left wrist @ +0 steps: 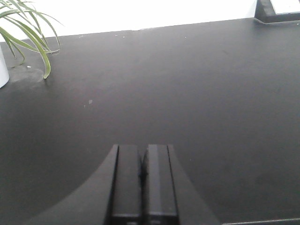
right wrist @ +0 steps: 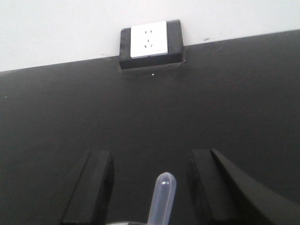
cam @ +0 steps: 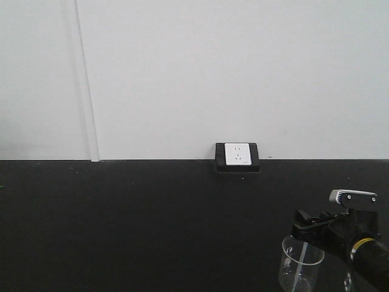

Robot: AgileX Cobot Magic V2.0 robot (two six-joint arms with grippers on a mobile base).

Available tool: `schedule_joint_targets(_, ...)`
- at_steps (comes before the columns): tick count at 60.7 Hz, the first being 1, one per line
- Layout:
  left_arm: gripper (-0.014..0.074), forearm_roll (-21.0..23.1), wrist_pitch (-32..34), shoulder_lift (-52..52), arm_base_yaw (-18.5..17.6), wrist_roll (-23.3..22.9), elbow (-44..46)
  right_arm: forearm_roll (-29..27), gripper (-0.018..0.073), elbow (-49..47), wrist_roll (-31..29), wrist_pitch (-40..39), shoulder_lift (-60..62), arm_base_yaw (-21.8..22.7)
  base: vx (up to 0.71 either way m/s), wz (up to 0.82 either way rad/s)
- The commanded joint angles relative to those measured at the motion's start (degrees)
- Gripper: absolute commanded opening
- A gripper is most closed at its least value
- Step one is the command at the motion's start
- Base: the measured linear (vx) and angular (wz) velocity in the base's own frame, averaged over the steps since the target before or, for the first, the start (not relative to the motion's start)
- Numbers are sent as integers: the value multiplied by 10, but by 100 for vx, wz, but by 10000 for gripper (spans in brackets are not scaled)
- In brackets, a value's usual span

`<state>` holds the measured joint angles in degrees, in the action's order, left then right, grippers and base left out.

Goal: Grab transparent chemical and place on left bench
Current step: 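Close the right gripper on the pipette bulb and lift it out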

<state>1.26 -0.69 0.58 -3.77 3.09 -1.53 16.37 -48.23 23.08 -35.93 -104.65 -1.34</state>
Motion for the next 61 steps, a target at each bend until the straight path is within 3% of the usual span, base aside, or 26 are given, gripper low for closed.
schedule_joint_targets(1, -3, 0, 45, 11, -1, -4, -9, 3, 432, -38, 16, -25, 2, 3, 0, 0)
schedule_joint_targets(12, -3, 0, 45, 11, -1, -4, -9, 4, 393, -47, 16, -11, -10, 3, 0, 0)
schedule_joint_targets(32, -3, 0, 45, 11, -1, -4, -9, 4, 127, -47, 16, 6, -2, 3, 0, 0)
schedule_joint_targets(45, -3, 0, 45, 11, -1, -4, -9, 7, 1, -47, -8, 10, 59, 3, 0, 0)
schedule_joint_targets(54, -3, 0, 45, 11, -1, -4, -9, 23, -9, -28, -14, 35, 141, 3, 0, 0)
schedule_joint_targets(61, -3, 0, 45, 11, -1, -4, -9, 69, -7, 26, -19, 62, 245, 3, 0, 0)
